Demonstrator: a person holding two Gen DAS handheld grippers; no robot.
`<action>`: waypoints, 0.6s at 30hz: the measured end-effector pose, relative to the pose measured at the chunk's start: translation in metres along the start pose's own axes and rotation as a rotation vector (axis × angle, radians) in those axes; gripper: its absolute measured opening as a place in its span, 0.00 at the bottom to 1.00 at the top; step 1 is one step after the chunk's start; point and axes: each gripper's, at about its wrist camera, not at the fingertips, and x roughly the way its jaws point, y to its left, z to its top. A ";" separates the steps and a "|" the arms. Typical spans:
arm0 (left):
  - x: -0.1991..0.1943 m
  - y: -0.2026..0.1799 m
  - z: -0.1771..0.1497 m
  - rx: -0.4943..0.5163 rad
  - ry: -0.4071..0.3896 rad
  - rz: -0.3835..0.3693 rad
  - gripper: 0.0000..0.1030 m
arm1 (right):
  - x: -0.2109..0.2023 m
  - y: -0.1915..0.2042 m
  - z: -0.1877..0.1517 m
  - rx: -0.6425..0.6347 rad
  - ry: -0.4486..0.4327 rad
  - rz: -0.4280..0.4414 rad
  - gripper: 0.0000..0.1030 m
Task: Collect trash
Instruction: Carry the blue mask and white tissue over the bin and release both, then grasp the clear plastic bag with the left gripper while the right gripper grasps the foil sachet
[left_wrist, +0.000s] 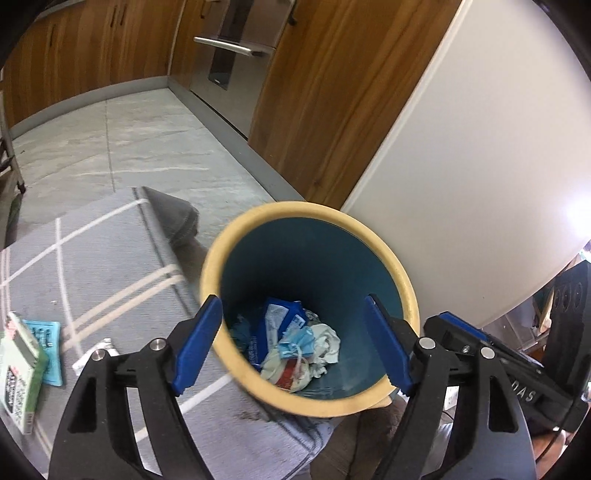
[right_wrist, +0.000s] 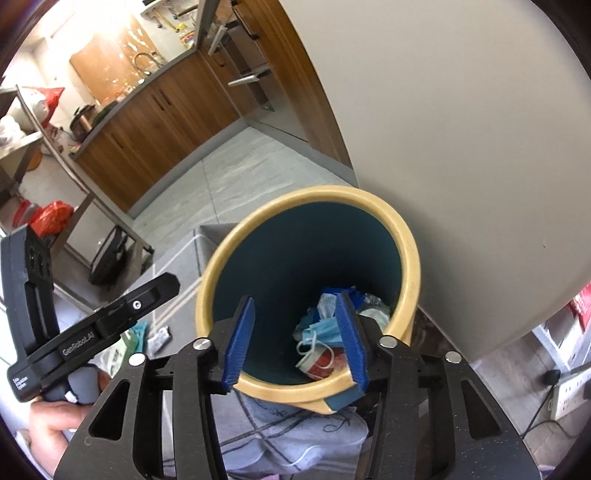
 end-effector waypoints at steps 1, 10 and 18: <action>-0.004 0.003 -0.001 0.000 -0.006 0.002 0.77 | -0.001 0.003 0.000 -0.004 -0.004 0.004 0.50; -0.053 0.041 -0.006 0.013 -0.058 0.083 0.82 | -0.010 0.043 0.003 -0.071 -0.028 0.052 0.56; -0.103 0.102 -0.025 -0.025 -0.080 0.184 0.82 | -0.008 0.081 0.000 -0.130 -0.024 0.089 0.59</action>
